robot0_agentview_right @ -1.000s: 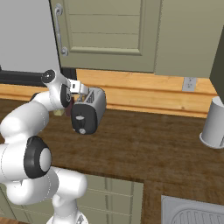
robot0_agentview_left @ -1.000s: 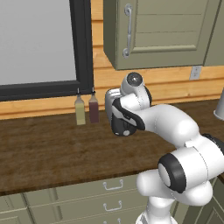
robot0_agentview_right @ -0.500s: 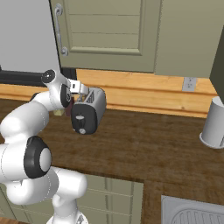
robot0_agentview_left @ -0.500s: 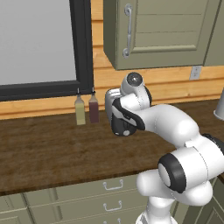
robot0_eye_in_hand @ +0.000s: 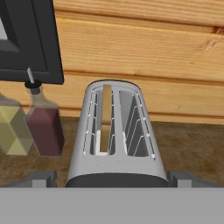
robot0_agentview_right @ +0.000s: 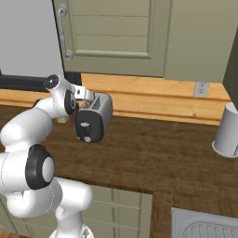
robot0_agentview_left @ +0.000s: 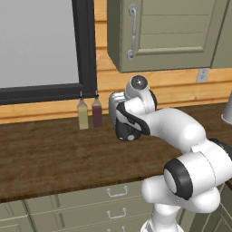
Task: Start the toaster. Once the lever pops up, take the bread to the plate on the dining counter.
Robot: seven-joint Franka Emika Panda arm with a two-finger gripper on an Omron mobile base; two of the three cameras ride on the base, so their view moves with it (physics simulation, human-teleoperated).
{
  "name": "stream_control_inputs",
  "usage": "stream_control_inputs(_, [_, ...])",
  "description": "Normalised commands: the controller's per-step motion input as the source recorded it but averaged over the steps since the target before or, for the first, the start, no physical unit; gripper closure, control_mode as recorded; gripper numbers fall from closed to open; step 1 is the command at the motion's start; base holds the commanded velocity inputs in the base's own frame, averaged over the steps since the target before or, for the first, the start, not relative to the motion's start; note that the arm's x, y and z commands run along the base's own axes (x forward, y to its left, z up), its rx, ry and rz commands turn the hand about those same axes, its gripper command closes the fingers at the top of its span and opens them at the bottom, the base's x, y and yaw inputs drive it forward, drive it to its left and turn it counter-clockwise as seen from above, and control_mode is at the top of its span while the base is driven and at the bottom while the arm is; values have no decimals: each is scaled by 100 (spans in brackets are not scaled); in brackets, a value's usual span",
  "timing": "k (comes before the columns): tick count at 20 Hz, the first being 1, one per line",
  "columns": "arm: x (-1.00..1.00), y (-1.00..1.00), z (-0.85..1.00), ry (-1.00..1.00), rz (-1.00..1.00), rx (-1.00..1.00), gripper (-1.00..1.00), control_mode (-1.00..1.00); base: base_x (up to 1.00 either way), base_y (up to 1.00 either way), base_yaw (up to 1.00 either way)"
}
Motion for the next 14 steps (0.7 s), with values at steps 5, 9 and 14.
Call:
stream_control_inputs(5, [0,0,-7,0,0,0,-100,-100,0,0,0])
stream_control_inputs(9, [0,0,-2,0,0,0,-100,-100,0,0,0])
stream_control_inputs(14, [2,0,0,0,0,0,-100,-100,0,0,0])
